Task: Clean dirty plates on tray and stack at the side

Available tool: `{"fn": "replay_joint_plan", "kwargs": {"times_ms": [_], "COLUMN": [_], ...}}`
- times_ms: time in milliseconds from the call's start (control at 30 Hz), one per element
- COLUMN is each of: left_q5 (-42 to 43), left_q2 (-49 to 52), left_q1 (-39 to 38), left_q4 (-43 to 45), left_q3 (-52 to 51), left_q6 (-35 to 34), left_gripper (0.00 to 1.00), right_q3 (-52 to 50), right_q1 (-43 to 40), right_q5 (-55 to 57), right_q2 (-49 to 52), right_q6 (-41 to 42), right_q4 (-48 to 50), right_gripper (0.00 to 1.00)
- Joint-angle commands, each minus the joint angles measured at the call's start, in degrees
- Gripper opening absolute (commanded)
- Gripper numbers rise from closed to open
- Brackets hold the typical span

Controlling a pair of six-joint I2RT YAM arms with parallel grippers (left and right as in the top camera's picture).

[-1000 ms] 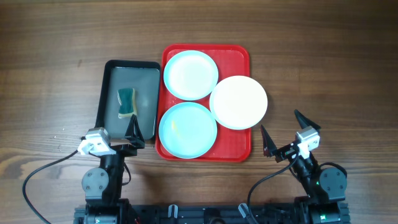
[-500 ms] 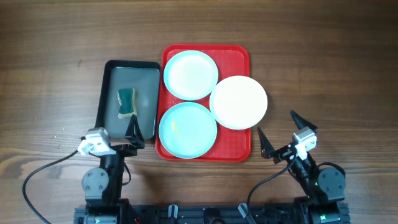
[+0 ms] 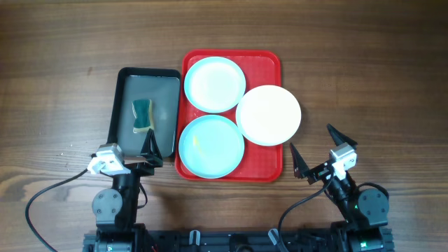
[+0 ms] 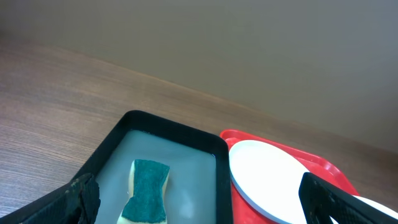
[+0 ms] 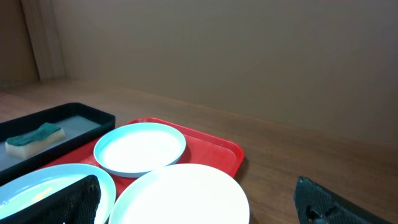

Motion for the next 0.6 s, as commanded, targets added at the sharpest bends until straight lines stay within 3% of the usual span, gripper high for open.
{"fn": "replay_joint_plan", "kwargs": {"times_ms": [0,567], "left_q5": [-0.9,-0.9], "left_q2": [-0.4,-0.4], "left_q1": [-0.2,-0.2], "left_q4": [-0.3,-0.3], "left_q3": [0.0,0.0], "left_q6": [1.2,1.2], "left_gripper": [1.00,1.00], "right_q3": [-0.1,-0.1], "right_q1": [0.2,0.2], "right_q5": [-0.6,-6.1], "right_q2": [0.2,0.2], "right_q6": [0.1,1.9], "right_q4": [0.3,0.5], "right_gripper": [1.00,1.00]}}
